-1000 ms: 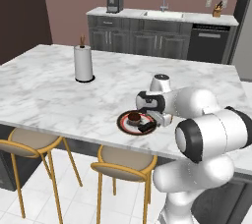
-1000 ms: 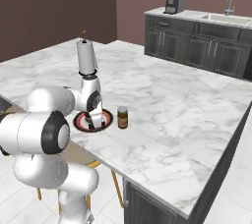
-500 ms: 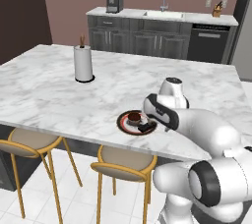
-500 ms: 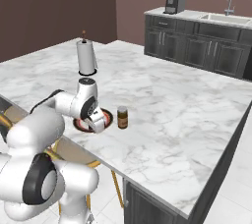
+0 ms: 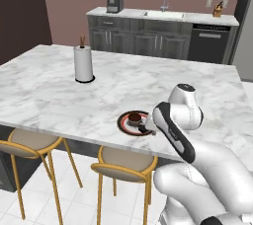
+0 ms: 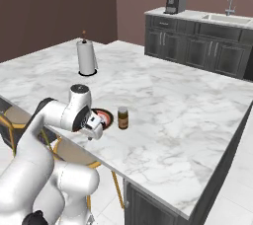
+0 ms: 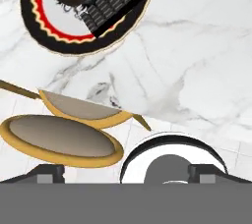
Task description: Take the cinnamon bottle from the cabinet and place it on the dining table, next to the plate with the cupcake. Then take the chocolate from the dining counter and place it on the cupcake plate.
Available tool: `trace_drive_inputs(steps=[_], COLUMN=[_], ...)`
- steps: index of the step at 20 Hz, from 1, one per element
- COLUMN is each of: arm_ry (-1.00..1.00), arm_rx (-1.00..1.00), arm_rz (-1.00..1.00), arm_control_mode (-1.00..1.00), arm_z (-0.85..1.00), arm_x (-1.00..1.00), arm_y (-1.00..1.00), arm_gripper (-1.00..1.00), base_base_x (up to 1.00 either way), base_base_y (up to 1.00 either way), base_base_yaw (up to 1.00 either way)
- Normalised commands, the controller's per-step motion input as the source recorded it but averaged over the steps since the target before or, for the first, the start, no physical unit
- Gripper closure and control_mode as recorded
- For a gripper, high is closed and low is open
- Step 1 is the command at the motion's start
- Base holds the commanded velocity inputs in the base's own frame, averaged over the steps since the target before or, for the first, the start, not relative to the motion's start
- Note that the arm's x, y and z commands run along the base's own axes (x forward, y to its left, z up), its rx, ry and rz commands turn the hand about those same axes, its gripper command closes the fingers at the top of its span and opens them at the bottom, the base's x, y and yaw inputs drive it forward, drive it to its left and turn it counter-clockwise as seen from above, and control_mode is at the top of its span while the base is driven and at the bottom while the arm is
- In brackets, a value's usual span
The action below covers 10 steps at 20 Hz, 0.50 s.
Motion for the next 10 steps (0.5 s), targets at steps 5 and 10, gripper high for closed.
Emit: trace_drive_inputs(steps=[5,10], arm_ry=[-0.13,-0.17], arm_rx=[-0.1,-0.19], arm_rz=[0.31,0.21], arm_control_mode=[-1.0,-1.0], arm_z=[0.19,0.13], arm_x=[-0.69,-0.64], arm_y=[0.1,0.17], arm_gripper=[-1.0,-1.0], base_base_x=[0.0,0.0], base_base_y=[0.0,0.0], base_base_yaw=[0.0,0.0])
